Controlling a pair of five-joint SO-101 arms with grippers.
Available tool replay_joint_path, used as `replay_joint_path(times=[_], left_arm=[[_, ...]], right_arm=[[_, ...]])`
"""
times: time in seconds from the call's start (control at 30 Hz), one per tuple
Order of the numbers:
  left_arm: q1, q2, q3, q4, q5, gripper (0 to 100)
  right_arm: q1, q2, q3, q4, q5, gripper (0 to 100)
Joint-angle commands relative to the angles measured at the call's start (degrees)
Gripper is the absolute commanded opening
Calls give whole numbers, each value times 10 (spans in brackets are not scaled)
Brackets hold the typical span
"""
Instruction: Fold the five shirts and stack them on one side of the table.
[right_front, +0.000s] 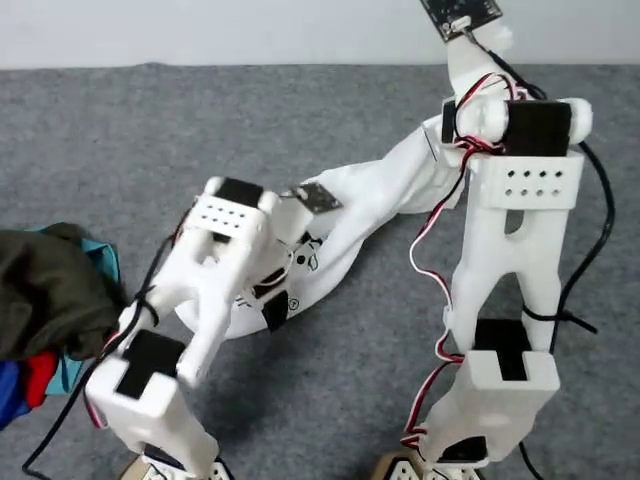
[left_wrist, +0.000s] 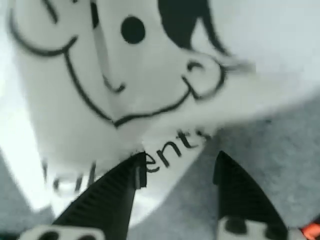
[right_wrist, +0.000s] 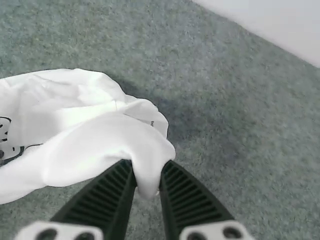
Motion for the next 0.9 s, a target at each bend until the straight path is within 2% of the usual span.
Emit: replay_joint_path(times=[0.0, 0.17, 0.33, 0.37, 0.57, 0.87], left_arm=[[4, 36, 4, -53, -9, 227], [3, 77, 3, -109, 25, 219], [3, 46, 2, -140, 33, 50], [3, 35, 0, -136, 23, 8], [-8, -71, -44, -60, 9, 5], [-105, -290, -131, 24, 7, 5]], right_arm=[[3, -5, -25, 22, -6, 9], [4, -1, -25, 22, -6, 9], [7, -2, -25, 22, -4, 9], [7, -4, -25, 22, -3, 9], [21, -14, -30, 22, -3, 9], [44, -101, -30, 22, -2, 9]])
